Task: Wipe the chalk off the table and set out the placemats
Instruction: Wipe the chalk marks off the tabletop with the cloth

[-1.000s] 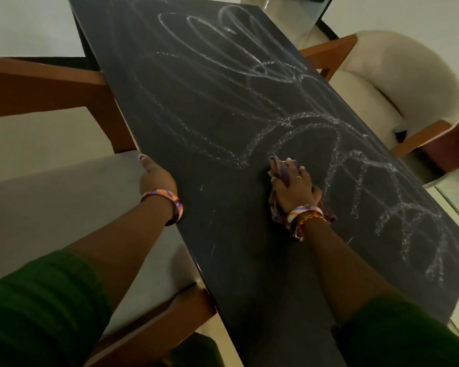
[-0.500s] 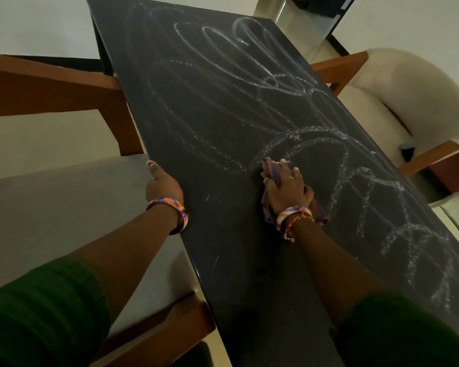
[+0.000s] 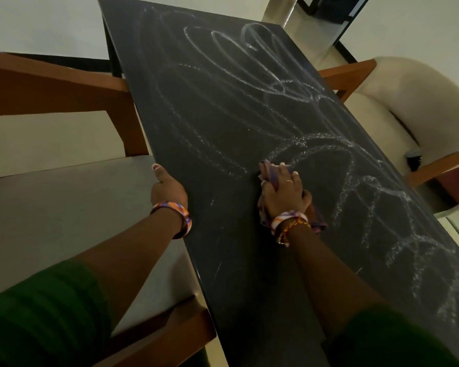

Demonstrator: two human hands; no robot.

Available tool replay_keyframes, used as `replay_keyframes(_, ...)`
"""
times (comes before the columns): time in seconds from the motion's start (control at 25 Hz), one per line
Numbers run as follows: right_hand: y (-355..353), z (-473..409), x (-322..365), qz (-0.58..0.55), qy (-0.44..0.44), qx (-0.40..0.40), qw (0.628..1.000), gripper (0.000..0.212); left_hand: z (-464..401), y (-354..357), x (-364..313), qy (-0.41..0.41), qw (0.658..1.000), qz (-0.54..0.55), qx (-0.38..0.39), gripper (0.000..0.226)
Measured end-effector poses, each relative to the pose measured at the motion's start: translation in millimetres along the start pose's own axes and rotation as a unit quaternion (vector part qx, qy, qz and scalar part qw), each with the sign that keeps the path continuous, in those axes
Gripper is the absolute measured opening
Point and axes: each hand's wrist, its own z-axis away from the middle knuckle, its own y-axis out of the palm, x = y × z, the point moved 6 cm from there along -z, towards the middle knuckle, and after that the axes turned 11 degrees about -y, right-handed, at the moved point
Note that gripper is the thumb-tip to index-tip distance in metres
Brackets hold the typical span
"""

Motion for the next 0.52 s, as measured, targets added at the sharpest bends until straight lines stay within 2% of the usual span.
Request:
replay_keyframes(0.08, 19, 32, 49, 0.030, -0.118, 0.021, 0.992, 0.055, -1, 1, 1, -0.007, 1.000, 0.011, 0.006, 0.054)
replay_keyframes(0.16, 37, 80, 89, 0.022, -0.263, 0.082, 0.961, 0.056, -3, 2, 3, -0.007, 1.000, 0.006, 0.011, 0.060)
replay_keyframes(0.24, 35, 86, 83, 0.029, -0.316, 0.096, 0.943, 0.055, -2, 1, 4, -0.009, 1.000, -0.002, 0.021, 0.064)
replay_keyframes(0.28, 28, 68, 61, 0.034, -0.285, 0.084, 0.954, 0.053, -4, 1, 3, -0.006, 1.000, 0.000, 0.021, 0.064)
replay_keyframes(0.32, 19, 45, 32, 0.039, -0.217, 0.074, 0.973, 0.052, -6, 0, 3, -0.004, 1.000, 0.000, 0.020, 0.063)
replay_keyframes(0.36, 7, 22, -1, 0.036, -0.121, 0.060, 0.990, 0.054, -7, 0, 3, -0.003, 1.000, -0.002, 0.019, 0.062)
replay_keyframes(0.44, -14, -2, -48, 0.011, 0.047, 0.041, 0.998, 0.060, -7, 0, 2, 0.000, 1.000, 0.006, 0.022, 0.061)
replay_keyframes(0.48, -15, -3, -49, 0.015, 0.073, 0.040, 0.996, 0.063, -6, 1, 2, -0.002, 1.000, 0.013, 0.026, 0.060)
replay_keyframes(0.52, -8, 2, -34, 0.023, 0.054, 0.041, 0.997, 0.064, -6, 2, 2, -0.006, 0.999, 0.016, 0.030, 0.060)
